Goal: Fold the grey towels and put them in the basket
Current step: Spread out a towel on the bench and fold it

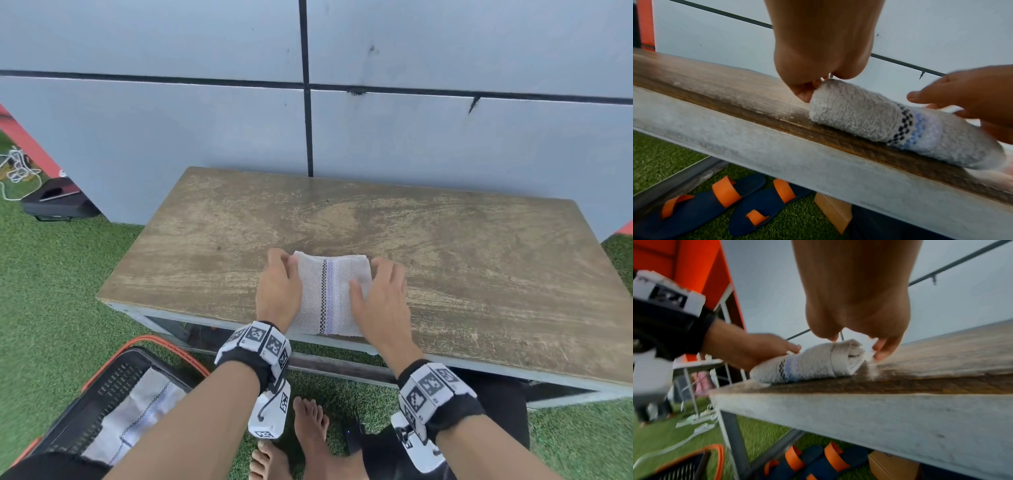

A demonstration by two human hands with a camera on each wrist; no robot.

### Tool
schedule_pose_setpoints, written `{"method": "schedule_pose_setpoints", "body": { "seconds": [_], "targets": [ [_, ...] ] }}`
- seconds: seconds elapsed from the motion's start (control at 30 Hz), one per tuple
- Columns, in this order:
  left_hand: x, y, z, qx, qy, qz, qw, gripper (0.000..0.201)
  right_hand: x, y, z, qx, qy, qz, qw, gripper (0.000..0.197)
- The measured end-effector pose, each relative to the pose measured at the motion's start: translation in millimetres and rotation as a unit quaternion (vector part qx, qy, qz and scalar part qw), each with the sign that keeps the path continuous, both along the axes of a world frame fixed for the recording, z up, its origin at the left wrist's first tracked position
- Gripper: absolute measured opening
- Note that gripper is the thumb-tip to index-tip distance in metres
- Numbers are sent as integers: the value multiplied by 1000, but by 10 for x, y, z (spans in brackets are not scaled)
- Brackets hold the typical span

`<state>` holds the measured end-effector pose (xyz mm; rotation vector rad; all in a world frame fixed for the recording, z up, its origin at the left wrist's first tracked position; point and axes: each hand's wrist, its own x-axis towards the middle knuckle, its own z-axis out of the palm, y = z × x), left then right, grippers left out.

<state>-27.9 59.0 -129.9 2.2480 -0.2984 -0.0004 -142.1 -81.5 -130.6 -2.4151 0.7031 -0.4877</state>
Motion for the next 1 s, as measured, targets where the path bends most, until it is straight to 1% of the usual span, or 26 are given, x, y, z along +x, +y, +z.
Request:
{"method": "schedule_pose_setpoints", "body": {
  "seconds": [0.03, 0.07, 0.1, 0.13, 0.17, 0.2, 0.23, 0.3, 0.37, 0.47, 0.53, 0.6, 0.7, 0.77, 0.87, 0.93, 1.0],
  "targets": [
    [-29, 7, -10, 6, -53, -8, 999, 14, -16, 17, -22, -74, -15, 32, 997, 39],
    [-66, 13, -16, 27, -113, -26, 993, 10, -21, 25, -36, -118, -11, 77, 990, 41],
    [-104, 16, -35, 58, -160, -58, 984, 11, -17, 23, -55, -137, 12, 128, 982, 44],
    [-141, 16, -63, 94, -188, -102, 972, 16, -9, 18, -83, -143, 48, 174, 973, 47],
    [-181, 15, -94, 131, -188, -156, 961, 24, 5, 12, -116, -135, 94, 203, 965, 52],
    [-213, 17, -123, 172, -166, -205, 949, 33, 21, 6, -148, -121, 138, 212, 960, 55],
    [-229, 22, -147, 208, -137, -236, 939, 42, 44, -4, -168, -109, 175, 211, 956, 56],
    [-201, 33, -168, 260, -99, -247, 928, 52, 103, -27, -136, -115, 207, 205, 949, 57],
    [-169, 22, -140, 288, -100, -231, 924, 53, 167, -62, -33, -155, 203, 203, 945, 57],
    [-140, 16, -52, 305, -92, -177, 931, 50, 264, -122, 80, -202, 208, 196, 937, 55],
    [-128, 67, -24, 303, -105, -141, 937, 46, 288, -135, 86, -185, 224, 197, 936, 56],
    [-118, 161, -24, 288, -111, -116, 944, 41, 266, -124, 68, -177, 222, 197, 938, 55],
    [-92, 365, -50, 272, -90, -52, 957, 42, 225, -19, 93, -188, 225, 164, 942, 56],
    [-105, 497, -73, 256, -70, 8, 964, 48, 222, 70, 106, -160, 239, 135, 948, 61],
    [-194, 667, -109, 221, -23, 94, 970, 58, 259, 170, 109, -71, 248, 101, 961, 62],
    [-278, 766, -130, 212, 14, 118, 970, 58, 287, 248, 109, -54, 229, 89, 968, 58],
    [-343, 831, -134, 217, 53, 111, 969, 63, 328, 328, 89, -56, 209, 88, 972, 52]
  ]
}}
